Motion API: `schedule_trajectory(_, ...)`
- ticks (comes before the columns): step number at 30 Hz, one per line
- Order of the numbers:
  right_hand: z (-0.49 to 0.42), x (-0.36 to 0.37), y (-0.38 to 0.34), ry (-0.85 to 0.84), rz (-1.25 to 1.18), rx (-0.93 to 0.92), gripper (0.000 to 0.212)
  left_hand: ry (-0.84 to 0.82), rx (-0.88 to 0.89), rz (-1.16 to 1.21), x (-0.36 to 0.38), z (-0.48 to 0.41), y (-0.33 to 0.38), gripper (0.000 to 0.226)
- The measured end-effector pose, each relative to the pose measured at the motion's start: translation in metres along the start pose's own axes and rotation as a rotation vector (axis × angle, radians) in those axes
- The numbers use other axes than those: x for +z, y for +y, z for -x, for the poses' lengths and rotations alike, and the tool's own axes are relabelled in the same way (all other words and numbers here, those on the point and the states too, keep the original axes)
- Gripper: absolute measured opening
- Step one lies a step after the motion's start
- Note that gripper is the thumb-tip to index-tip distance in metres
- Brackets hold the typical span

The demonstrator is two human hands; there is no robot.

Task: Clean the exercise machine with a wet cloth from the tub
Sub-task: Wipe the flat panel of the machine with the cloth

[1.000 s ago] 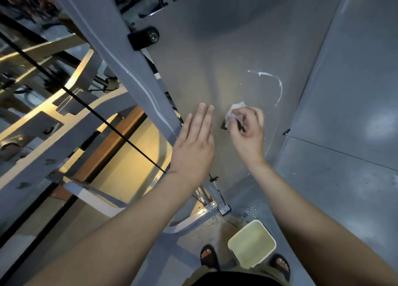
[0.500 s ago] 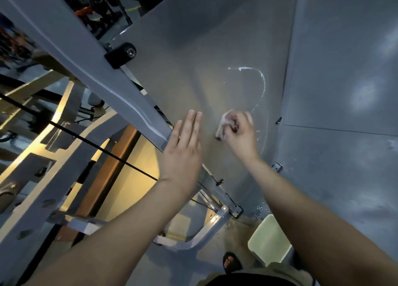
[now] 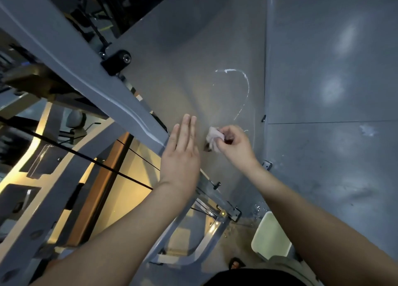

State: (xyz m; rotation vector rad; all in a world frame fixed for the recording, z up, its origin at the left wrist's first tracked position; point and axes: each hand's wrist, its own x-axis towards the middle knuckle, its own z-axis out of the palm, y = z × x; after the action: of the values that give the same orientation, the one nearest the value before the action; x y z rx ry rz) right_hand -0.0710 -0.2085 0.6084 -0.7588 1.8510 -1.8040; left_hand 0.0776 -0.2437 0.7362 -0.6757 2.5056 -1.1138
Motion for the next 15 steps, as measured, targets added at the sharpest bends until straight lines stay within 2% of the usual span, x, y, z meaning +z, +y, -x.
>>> schedule_trajectory(2, -0.003, -0.011, -0.004, 0.052, 0.055, -0.001, 0.012, 0.013, 0.005, 0.0, 0.003, 0.0, -0.001, 0.067)
schedule_trajectory(7, -0.012, -0.021, -0.015, 0.105, 0.134, 0.021, 0.033, 0.035, 0.003, 0.023, 0.005, -0.001, -0.002, 0.066)
schedule_trajectory(9, -0.013, -0.014, -0.02, 0.133, 0.124, -0.001, 0.033, 0.035, 0.0, 0.034, 0.003, -0.001, -0.002, 0.063)
schedule_trajectory(12, -0.006, 0.006, -0.023, -0.002, 0.101, -0.024, 0.02, 0.028, 0.007, 0.049, -0.003, 0.0, -0.004, 0.061)
schedule_trajectory(15, -0.002, 0.011, -0.018, -0.078, 0.033, -0.037, 0.022, 0.015, 0.045, 0.047, -0.013, 0.002, -0.01, 0.061)
